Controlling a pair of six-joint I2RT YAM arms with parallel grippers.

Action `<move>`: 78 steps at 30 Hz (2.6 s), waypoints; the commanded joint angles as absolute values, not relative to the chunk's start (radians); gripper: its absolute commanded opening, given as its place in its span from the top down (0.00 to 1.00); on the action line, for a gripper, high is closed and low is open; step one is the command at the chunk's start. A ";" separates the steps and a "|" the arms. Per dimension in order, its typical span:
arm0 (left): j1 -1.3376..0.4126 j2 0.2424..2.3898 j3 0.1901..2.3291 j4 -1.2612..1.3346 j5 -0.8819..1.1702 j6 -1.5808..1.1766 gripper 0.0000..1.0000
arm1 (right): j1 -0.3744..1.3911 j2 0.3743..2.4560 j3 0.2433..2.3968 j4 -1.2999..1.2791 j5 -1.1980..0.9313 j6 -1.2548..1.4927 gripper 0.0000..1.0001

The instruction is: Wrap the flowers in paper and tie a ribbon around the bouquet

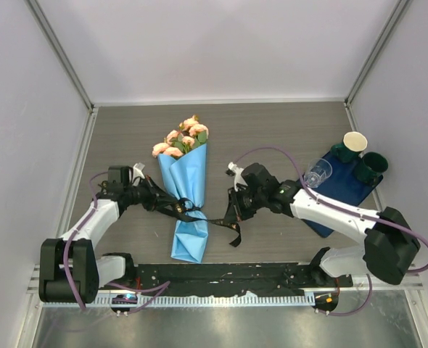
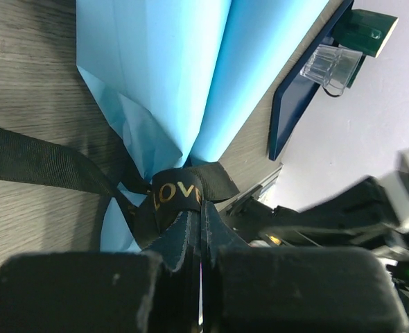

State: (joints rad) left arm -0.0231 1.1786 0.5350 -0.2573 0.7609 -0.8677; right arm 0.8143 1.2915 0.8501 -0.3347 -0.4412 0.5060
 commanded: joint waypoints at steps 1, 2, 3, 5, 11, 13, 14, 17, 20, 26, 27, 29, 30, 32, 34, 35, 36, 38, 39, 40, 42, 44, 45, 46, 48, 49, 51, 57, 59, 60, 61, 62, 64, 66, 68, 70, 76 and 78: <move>-0.018 1.141 0.537 -0.206 0.775 -0.887 1.00 | 0.810 1.351 0.793 -0.552 -0.153 0.454 1.00; -0.020 1.135 0.534 -0.206 0.772 -0.888 1.00 | 0.810 1.362 0.787 -0.569 -0.109 0.469 1.00; -0.018 1.134 0.534 -0.209 0.769 -0.890 1.00 | 0.810 1.382 0.785 -0.584 -0.065 0.479 1.00; -0.018 1.127 0.534 -0.210 0.769 -0.891 1.00 | 0.811 1.384 0.788 -0.591 -0.012 0.457 0.91; -0.018 1.115 0.529 -0.215 0.781 -0.896 1.00 | 0.956 1.238 0.770 -0.113 -0.184 0.253 0.54; -0.020 1.111 0.529 -0.222 0.782 -0.896 1.00 | 0.960 1.306 0.805 0.040 -0.253 0.186 0.53; -0.018 1.108 0.529 -0.227 0.782 -0.896 1.00 | 0.960 1.346 0.837 0.058 -0.262 0.170 0.53; -0.020 1.092 0.537 -0.267 0.773 -0.878 1.00 | 0.975 1.513 1.018 -0.041 -0.278 0.112 0.54; -0.020 1.074 0.535 -0.282 0.770 -0.874 1.00 | 0.985 1.593 1.057 -0.048 -0.272 0.075 0.56; -0.020 1.062 0.522 -0.282 0.781 -0.874 1.00 | 0.994 1.626 1.048 -0.043 -0.310 0.055 0.61; -0.020 1.062 0.515 -0.282 0.782 -0.876 1.00 | 0.994 1.635 1.046 -0.048 -0.314 0.049 0.61; -0.018 1.055 0.512 -0.284 0.785 -0.874 1.00 | 0.994 1.640 1.042 -0.052 -0.328 0.045 0.60; -0.020 1.051 0.511 -0.287 0.787 -0.876 1.00 | 0.994 1.643 1.039 -0.048 -0.336 0.044 0.60; -0.018 1.037 0.511 -0.295 0.787 -0.876 1.00 | 0.996 1.655 1.031 -0.048 -0.325 0.040 0.59; -0.018 1.020 0.514 -0.311 0.778 -0.880 1.00 | 0.997 1.661 1.026 -0.057 -0.299 0.023 0.58; -0.018 1.009 0.517 -0.316 0.775 -0.884 1.00 | 0.997 1.660 1.023 -0.060 -0.290 0.017 0.56; -0.018 0.985 0.515 -0.318 0.772 -0.887 1.00 | 0.997 1.660 1.020 -0.061 -0.285 0.009 0.56; -0.018 0.965 0.515 -0.319 0.758 -0.897 1.00 | 0.997 1.670 1.016 -0.063 -0.258 0.005 0.55; -0.018 0.956 0.515 -0.321 0.756 -0.899 1.00 | 0.997 1.677 1.014 -0.066 -0.255 0.005 0.55; -0.018 0.954 0.517 -0.327 0.755 -0.899 1.00 | 0.997 1.681 1.017 -0.064 -0.250 0.003 0.54; -0.018 0.954 0.520 -0.330 0.761 -0.900 1.00 | 0.997 1.692 1.017 -0.060 -0.227 0.005 0.57; -0.018 0.951 0.525 -0.348 0.758 -0.897 1.00 | 0.997 1.687 1.019 -0.063 -0.203 0.005 0.60; -0.017 0.948 0.526 -0.357 0.755 -0.897 1.00 | 0.997 1.681 1.020 -0.063 -0.196 0.006 0.66; -0.018 0.936 0.525 -0.365 0.753 -0.897 1.00 | 0.997 1.678 1.017 -0.058 -0.196 0.011 0.68; -0.017 0.920 0.515 -0.365 0.743 -0.908 1.00 | 0.997 1.667 1.012 -0.049 -0.204 0.018 0.74; -0.017 0.910 0.512 -0.364 0.741 -0.910 1.00 | 0.996 1.664 1.006 -0.045 -0.209 0.024 0.83; -0.018 0.900 0.508 -0.385 0.735 -0.911 1.00 | 0.997 1.654 0.999 -0.025 -0.225 0.049 0.92; -0.017 0.798 0.495 -0.524 0.658 -0.905 1.00 | 0.997 1.620 0.985 -0.009 -0.222 0.149 1.00; -0.017 0.720 0.488 -0.561 0.595 -0.922 1.00 | 0.997 1.605 0.988 -0.012 -0.245 0.181 1.00; -0.017 0.694 0.486 -0.601 0.571 -0.936 1.00 | 0.997 1.598 0.989 -0.015 -0.250 0.216 1.00; -0.017 0.668 0.485 -0.624 0.514 -0.969 1.00 | 0.997 1.588 0.991 -0.017 -0.268 0.242 1.00; -0.018 0.616 0.482 -0.646 0.490 -0.989 1.00 | 0.997 1.585 0.991 -0.014 -0.278 0.264 1.00; -0.018 0.614 0.476 -0.715 0.453 -1.012 1.00 | 0.997 1.588 1.002 -0.017 -0.310 0.337 1.00; -0.017 0.629 0.459 -0.709 0.466 -1.032 0.98 | 0.997 1.603 1.009 -0.022 -0.344 0.391 1.00; -0.017 0.618 0.446 -0.696 0.462 -1.051 0.98 | 0.997 1.611 1.006 -0.006 -0.363 0.471 1.00; -0.017 0.606 0.471 -0.764 0.417 -1.040 0.98 | 0.996 1.614 0.994 0.034 -0.359 0.564 1.00; -0.017 0.591 0.515 -0.887 0.307 -1.037 0.82 | 0.989 1.655 0.985 0.101 -0.397 0.678 1.00; -0.018 0.586 0.511 -0.894 0.308 -1.040 0.65 | 0.982 1.667 0.986 0.101 -0.411 0.695 1.00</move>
